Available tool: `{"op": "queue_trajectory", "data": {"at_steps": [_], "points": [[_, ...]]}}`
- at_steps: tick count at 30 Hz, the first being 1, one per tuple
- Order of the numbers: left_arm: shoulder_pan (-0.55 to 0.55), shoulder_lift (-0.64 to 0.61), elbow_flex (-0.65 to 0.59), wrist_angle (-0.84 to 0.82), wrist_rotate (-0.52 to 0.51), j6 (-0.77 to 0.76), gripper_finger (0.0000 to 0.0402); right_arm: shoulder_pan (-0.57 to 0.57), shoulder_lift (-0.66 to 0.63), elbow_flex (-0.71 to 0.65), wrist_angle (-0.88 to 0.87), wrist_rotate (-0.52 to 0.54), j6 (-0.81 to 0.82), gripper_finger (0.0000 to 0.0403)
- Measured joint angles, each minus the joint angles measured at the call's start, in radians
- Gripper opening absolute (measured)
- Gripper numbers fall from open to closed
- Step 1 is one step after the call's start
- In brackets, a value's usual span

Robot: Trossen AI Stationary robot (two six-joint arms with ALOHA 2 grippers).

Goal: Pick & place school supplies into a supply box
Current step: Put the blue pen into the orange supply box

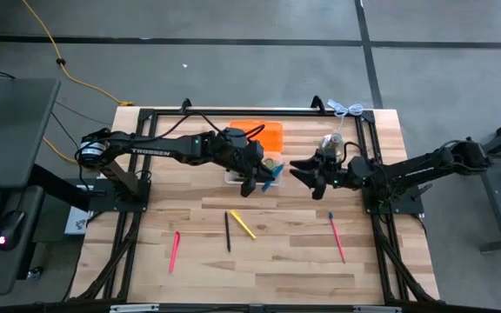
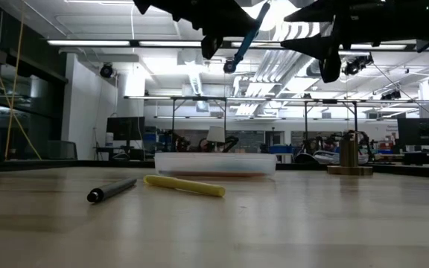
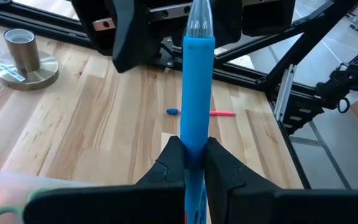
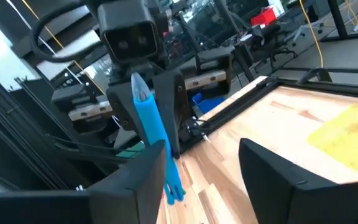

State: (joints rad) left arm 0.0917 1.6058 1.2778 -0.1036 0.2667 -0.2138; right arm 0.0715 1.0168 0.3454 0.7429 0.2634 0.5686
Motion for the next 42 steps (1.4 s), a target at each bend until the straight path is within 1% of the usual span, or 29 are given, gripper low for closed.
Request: {"op": "queue_trajectory", "data": {"at_steps": [3,6,9,12,16,20,31,36,38,42], "points": [[0.0,0.0,0.0,0.009,0.013,0.0,0.0051,0.0,0.012,0.0,0.037,0.012,0.0,0.0193],[0.0,0.001,0.0,0.03,0.022,-0.001,0.0051,0.0,0.044,0.014,0.047,0.014,-0.012,0.0198],[0.0,0.001,0.0,0.055,0.037,-0.004,0.0051,0.0,0.1,0.06,0.047,-0.003,-0.045,0.0198],[0.0,0.001,0.0,0.045,0.04,-0.01,0.0051,0.0,0.147,0.113,0.045,-0.013,-0.109,0.0199],[0.0,0.0,0.0,0.045,0.043,-0.02,0.0051,-0.017,0.181,0.165,0.037,-0.026,-0.142,0.021],[0.0,0.002,0.0,0.043,0.041,-0.026,0.0051,-0.042,0.183,0.181,0.011,-0.051,-0.124,0.0221],[0.002,0.002,0.0,0.039,0.042,-0.026,0.0051,-0.046,0.177,0.181,-0.015,-0.107,-0.101,0.0223],[0.026,-0.016,0.0,-0.026,0.033,-0.026,0.0051,-0.047,0.15,0.181,-0.08,-0.113,-0.103,0.0223],[0.042,-0.03,-0.001,-0.056,0.017,-0.027,0.0051,-0.045,0.138,0.181,-0.087,-0.133,-0.103,0.0223],[0.053,-0.033,0.001,-0.023,0.021,-0.027,0.0051,-0.045,0.133,0.181,-0.089,-0.147,-0.1,0.0223]]}}
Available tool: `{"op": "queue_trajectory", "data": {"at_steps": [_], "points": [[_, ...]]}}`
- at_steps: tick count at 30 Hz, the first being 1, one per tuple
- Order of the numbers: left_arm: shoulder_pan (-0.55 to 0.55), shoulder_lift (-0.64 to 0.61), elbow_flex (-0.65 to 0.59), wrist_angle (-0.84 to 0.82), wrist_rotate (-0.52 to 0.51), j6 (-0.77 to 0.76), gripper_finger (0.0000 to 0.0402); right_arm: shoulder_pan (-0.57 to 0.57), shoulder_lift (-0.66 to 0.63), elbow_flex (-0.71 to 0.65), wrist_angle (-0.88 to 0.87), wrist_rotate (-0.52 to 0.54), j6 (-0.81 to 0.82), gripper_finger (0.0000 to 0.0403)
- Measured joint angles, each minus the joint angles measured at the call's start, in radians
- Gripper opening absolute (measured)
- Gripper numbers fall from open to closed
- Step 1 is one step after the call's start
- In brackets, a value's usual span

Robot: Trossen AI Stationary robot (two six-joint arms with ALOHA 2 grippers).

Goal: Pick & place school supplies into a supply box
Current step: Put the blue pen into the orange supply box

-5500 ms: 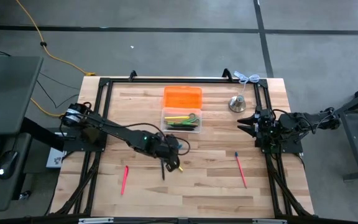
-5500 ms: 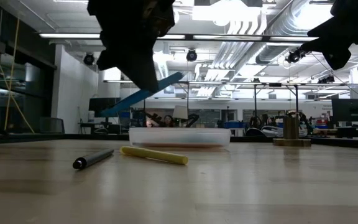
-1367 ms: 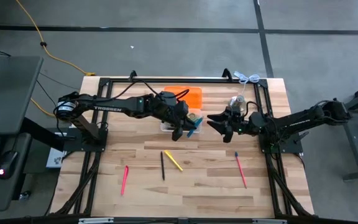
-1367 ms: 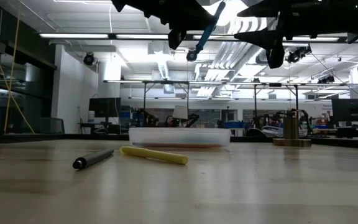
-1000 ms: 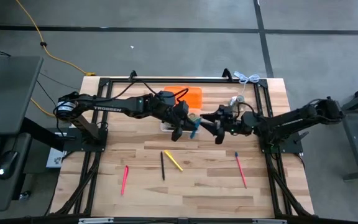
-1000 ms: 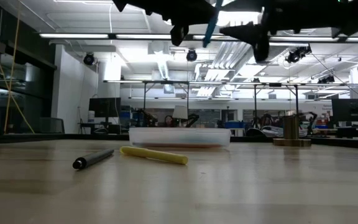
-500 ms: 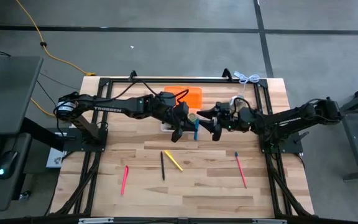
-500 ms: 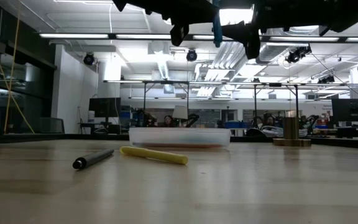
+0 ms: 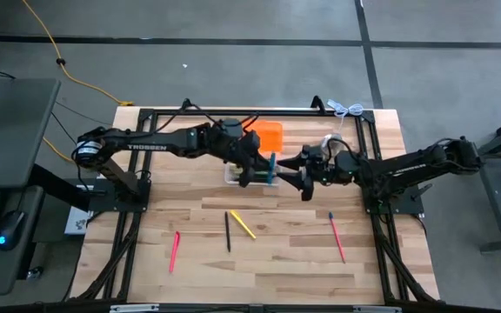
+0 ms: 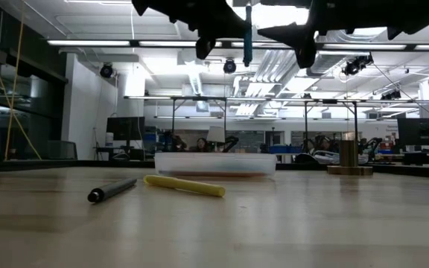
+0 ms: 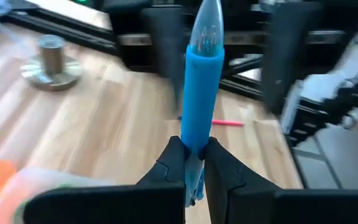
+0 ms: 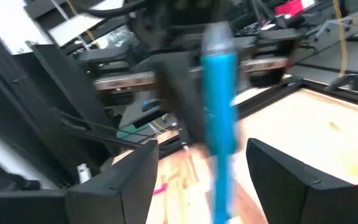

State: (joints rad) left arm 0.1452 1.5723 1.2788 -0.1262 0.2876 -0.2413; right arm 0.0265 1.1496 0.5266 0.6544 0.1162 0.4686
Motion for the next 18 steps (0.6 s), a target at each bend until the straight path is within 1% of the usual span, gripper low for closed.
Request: {"op": "queue_trajectory", "data": {"at_steps": [4,10,18], "points": [[0.005,0.001,-0.001,0.023,0.045,-0.003,0.0051,0.0,0.0,0.0,-0.003,0.009,0.002,0.0223],[0.006,0.001,-0.001,0.023,0.049,-0.005,0.0051,-0.019,0.0,0.0,-0.008,0.019,0.002,0.0223],[0.005,0.001,-0.001,0.019,0.063,-0.011,0.0051,-0.064,0.0,0.002,-0.003,-0.037,0.011,0.0223]]}}
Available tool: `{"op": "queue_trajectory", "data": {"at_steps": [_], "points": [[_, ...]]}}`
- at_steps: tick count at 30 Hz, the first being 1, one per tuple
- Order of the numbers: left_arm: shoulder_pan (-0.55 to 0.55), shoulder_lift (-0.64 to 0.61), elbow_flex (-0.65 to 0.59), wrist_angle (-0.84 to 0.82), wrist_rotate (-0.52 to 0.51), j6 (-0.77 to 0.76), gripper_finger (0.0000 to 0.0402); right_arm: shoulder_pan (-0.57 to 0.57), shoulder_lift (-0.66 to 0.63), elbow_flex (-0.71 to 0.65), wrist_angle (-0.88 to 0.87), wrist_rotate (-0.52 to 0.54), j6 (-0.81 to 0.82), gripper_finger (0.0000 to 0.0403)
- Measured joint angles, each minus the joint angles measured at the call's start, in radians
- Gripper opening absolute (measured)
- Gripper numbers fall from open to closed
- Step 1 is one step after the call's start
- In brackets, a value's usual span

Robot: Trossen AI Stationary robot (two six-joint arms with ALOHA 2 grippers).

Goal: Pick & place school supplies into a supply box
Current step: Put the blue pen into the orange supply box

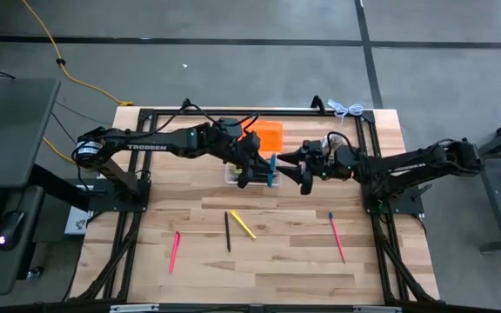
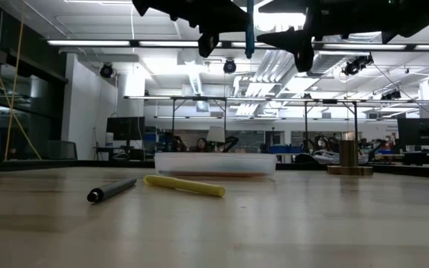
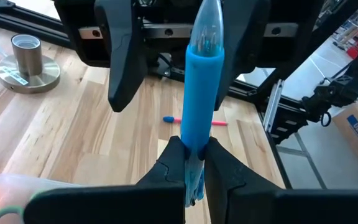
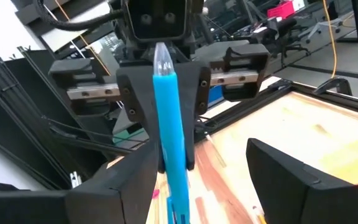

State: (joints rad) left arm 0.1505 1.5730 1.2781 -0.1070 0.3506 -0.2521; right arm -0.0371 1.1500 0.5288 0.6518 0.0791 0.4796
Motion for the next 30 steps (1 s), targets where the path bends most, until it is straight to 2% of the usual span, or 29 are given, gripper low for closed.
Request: {"op": "queue_trajectory", "data": {"at_steps": [8,16,30], "points": [[0.0,0.0,0.0,0.0,-0.002,0.0,0.0051,-0.004,0.069,0.072,-0.024,-0.024,-0.019,0.0223],[0.0,0.0,0.0,-0.001,-0.004,0.0,0.0051,-0.029,0.176,0.163,-0.027,-0.102,-0.031,0.0223],[0.0,0.0,0.0,-0.062,-0.001,0.003,0.0051,-0.048,0.179,0.19,-0.073,-0.12,-0.046,0.0222]]}}
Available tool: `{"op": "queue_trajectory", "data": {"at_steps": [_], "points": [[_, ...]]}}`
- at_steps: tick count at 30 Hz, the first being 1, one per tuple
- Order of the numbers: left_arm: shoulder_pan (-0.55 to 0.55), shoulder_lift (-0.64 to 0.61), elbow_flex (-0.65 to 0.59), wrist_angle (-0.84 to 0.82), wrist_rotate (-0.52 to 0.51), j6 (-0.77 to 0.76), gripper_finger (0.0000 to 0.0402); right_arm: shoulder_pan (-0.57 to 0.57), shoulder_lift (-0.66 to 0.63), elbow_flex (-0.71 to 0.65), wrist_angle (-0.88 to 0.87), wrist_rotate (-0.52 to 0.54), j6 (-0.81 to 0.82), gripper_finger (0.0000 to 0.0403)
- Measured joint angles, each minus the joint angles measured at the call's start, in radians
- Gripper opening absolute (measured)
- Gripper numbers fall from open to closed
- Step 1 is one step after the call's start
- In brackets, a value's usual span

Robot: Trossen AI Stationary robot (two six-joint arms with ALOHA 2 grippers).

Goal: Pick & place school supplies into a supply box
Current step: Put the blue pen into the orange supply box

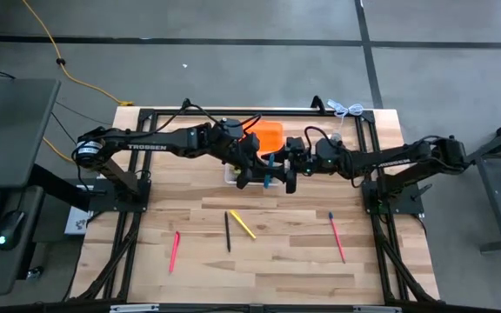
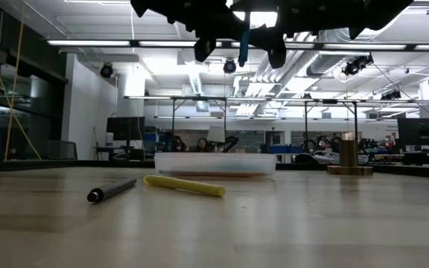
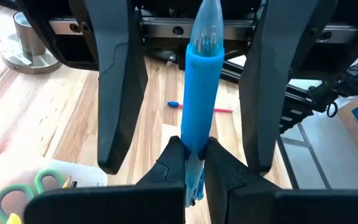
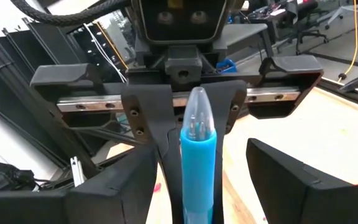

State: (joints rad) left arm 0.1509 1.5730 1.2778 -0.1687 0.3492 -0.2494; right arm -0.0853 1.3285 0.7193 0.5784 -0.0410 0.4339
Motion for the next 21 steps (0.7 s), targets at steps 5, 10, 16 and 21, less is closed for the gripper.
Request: {"op": "queue_trajectory", "data": {"at_steps": [5,10,16,21], "points": [[0.0,0.0,0.0,-0.011,0.0,0.009,0.0051,-0.003,0.0,0.0,-0.005,-0.001,-0.001,0.0215],[0.001,0.0,0.0,-0.016,-0.009,0.009,0.0051,-0.021,0.0,0.0,-0.006,-0.023,0.007,0.0189],[0.001,0.0,0.0,-0.018,-0.009,0.009,0.0051,-0.032,-0.001,0.0,-0.005,-0.05,0.012,0.0141],[0.0,0.0,0.0,-0.02,0.0,0.009,0.0051,-0.033,-0.001,0.0,-0.005,-0.045,0.011,0.009]]}}
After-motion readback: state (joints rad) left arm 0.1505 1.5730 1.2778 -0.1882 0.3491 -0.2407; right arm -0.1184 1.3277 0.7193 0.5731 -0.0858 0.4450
